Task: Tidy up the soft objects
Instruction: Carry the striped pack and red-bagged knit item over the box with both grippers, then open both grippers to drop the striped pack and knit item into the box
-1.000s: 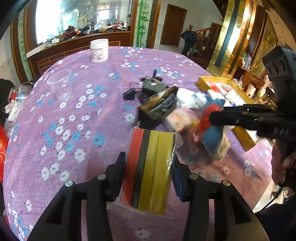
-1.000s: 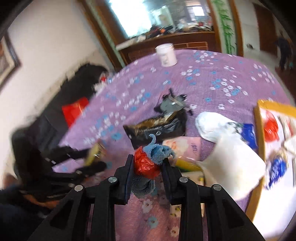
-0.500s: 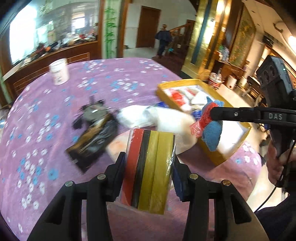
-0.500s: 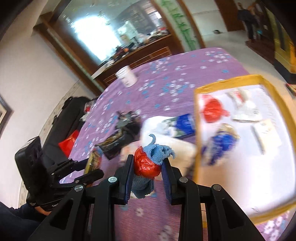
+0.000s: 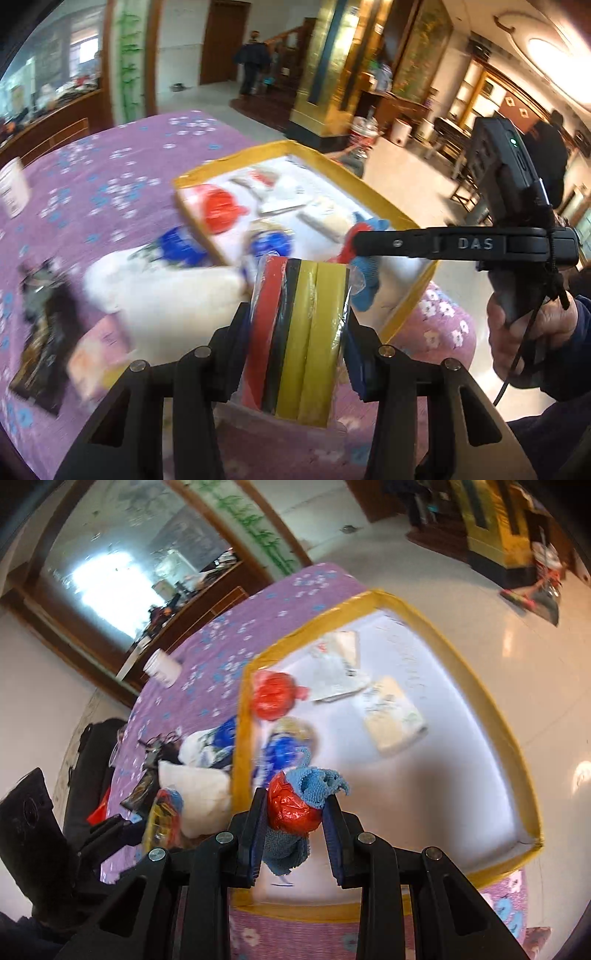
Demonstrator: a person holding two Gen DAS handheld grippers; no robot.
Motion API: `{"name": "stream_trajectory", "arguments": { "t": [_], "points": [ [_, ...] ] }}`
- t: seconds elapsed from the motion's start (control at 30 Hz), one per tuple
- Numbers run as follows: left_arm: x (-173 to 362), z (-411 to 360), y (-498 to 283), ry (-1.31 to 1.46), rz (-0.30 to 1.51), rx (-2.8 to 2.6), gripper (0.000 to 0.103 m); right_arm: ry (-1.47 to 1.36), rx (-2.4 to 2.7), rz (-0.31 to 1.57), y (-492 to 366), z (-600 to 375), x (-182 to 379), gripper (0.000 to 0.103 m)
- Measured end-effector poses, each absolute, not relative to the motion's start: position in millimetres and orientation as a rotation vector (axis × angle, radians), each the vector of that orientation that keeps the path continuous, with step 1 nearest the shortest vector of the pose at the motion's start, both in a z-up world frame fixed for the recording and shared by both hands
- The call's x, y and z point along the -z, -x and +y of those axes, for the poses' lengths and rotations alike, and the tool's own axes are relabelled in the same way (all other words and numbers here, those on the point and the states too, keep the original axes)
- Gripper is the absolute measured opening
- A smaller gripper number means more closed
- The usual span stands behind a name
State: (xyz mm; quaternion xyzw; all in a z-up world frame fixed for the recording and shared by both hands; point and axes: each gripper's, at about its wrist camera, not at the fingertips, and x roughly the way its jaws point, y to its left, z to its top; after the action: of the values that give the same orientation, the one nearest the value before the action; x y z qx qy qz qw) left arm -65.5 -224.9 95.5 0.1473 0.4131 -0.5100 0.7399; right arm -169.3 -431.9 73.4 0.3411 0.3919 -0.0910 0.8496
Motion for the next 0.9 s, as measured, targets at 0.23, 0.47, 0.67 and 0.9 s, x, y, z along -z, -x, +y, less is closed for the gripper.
{"name": "stream_trajectory", "arguments": {
  "t": [0.23, 0.47, 0.67, 0.9],
  "points": [
    [-73.9, -266.4, 73.4, -0.352, 0.948, 1.151, 0.045, -0.750, 0.211, 0.846, 177.1, -451.4, -62.1, 0.031],
    [-56.5, -286.4, 75.8, -0.391, 0.958, 1.119, 0.045, -0.738, 0.212, 0.894, 174.3, -456.5, -50.0, 0.032],
    [-52.6, -295.3, 83.2, -0.432, 0.921, 1.112, 0.045, -0.707, 0.235, 0.923, 172.4, -460.7, -45.2, 0.033],
    [-51.0, -301.0, 86.5, -0.456, 0.899, 1.114, 0.045, -0.645, 0.266, 0.949, 169.7, -460.9, -49.0, 0.033]
  ]
}}
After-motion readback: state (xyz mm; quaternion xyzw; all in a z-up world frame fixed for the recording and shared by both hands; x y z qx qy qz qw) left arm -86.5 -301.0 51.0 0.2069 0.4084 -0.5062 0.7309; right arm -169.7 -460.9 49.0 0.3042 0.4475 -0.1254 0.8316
